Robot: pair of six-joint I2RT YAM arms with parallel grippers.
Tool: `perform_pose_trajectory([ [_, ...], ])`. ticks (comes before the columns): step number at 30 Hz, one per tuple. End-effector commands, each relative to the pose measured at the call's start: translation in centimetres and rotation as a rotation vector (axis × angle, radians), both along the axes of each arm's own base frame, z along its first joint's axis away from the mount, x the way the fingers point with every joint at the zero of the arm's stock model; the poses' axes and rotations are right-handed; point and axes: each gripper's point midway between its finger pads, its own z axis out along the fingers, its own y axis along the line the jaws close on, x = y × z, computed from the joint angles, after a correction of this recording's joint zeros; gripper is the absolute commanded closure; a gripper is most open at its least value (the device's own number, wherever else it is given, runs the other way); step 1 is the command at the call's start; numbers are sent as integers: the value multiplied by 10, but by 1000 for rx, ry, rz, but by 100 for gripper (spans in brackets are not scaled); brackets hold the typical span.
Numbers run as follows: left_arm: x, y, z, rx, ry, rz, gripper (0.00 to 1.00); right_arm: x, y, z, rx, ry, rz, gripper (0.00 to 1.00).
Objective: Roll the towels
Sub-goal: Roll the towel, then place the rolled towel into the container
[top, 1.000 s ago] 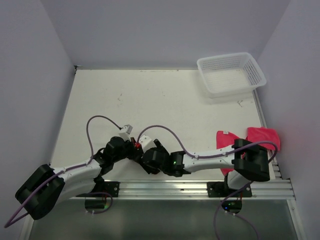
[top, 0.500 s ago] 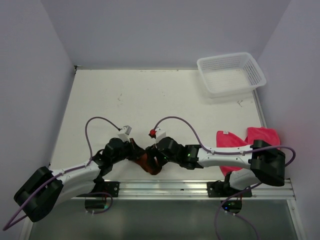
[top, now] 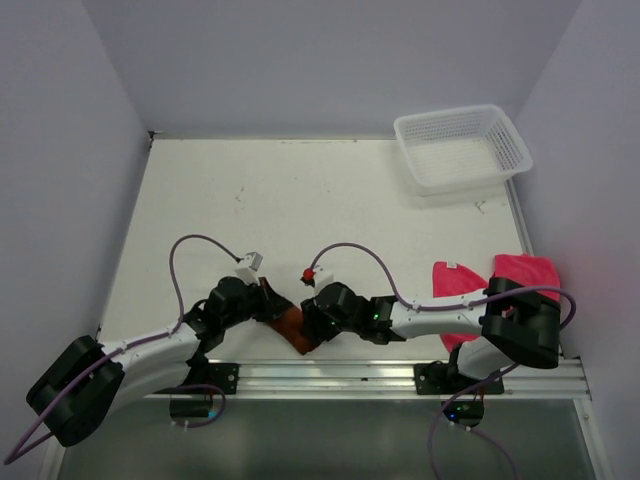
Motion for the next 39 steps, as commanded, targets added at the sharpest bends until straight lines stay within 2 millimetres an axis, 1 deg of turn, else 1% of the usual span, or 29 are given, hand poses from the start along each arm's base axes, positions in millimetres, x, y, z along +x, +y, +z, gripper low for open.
perform_pose_trajectory([
  [1, -12, 17, -29, 116, 77, 11, 100, -4, -2, -3, 8, 0, 16, 63],
  [2, -6, 14, -20, 115, 54, 10, 100, -1, -5, -4, -2, -12, 5, 69],
  [3, -3, 15, -19, 130, 49, 20, 100, -1, -6, -5, -9, -17, 7, 73],
  [4, 0, 15, -15, 142, 35, 21, 100, 0, -5, -4, -9, -20, 10, 79],
  [5, 3, 15, -11, 150, 25, 22, 100, 0, -4, -3, -6, -26, 12, 81],
  [7, 18, 19, 2, 205, -17, 51, 100, 5, -5, -2, -9, -48, 4, 86],
  [8, 30, 17, 18, 211, -53, 78, 100, 7, -6, -2, -15, -62, -2, 90],
  [9, 36, 26, 22, 254, -62, 117, 100, 15, -9, -1, -26, -100, -25, 93],
  [10, 41, 28, 30, 273, -87, 125, 100, 20, -11, 0, -31, -124, -45, 95],
  [11, 49, 25, 46, 271, -113, 134, 100, 24, -15, 2, -36, -151, -64, 98],
  [13, 56, 25, 60, 287, -140, 140, 100, 41, -24, 7, -59, -234, -127, 100],
  [14, 62, 20, 77, 273, -168, 142, 100, 45, -27, 9, -71, -262, -145, 100],
  [15, 64, 18, 79, 274, -166, 136, 100, 49, -29, 10, -83, -293, -151, 100],
  [16, 66, 15, 84, 264, -172, 129, 100, 59, -35, 14, -102, -342, -198, 100],
  [17, 69, 10, 92, 246, -181, 122, 100, 59, -36, 14, -110, -360, -207, 100],
  [18, 69, 2, 93, 226, -179, 94, 100, 62, -38, 14, -118, -375, -229, 100],
  [20, 71, -6, 96, 201, -180, 76, 100, 66, -44, 17, -141, -436, -270, 100],
  [21, 70, -13, 99, 176, -181, 51, 100, 68, -46, 14, -163, -455, -284, 100],
  [22, 70, -15, 93, 177, -159, 44, 100, 69, -48, 12, -179, -469, -293, 100],
  [23, 71, -23, 99, 140, -175, 27, 100, 69, -48, 14, -200, -501, -307, 100],
  [24, 70, -30, 101, 113, -175, 3, 100, 68, -50, 9, -231, -513, -303, 100],
  [25, 69, -33, 101, 96, -172, -7, 100, 67, -49, 8, -248, -526, -300, 98],
  [26, 66, -35, 100, 88, -169, -18, 100, 63, -44, 10, -259, -546, -286, 98],
  [27, 65, -39, 102, 68, -174, -35, 100, 64, -45, 12, -282, -576, -292, 97],
  [29, 63, -43, 101, 57, -172, -49, 100, 57, -39, 10, -310, -606, -269, 97],
  [31, 61, -45, 100, 52, -169, -53, 100, 56, -36, 7, -320, -610, -264, 96],
  [34, 55, -48, 94, 47, -156, -70, 100, 55, -31, 3, -328, -597, -256, 95],
  [37, 46, -48, 76, 68, -126, -84, 100, 53, -28, 2, -322, -585, -243, 92],
  [39, 40, -44, 57, 94, -90, -87, 100, 52, -27, 3, -323, -582, -237, 91],
])
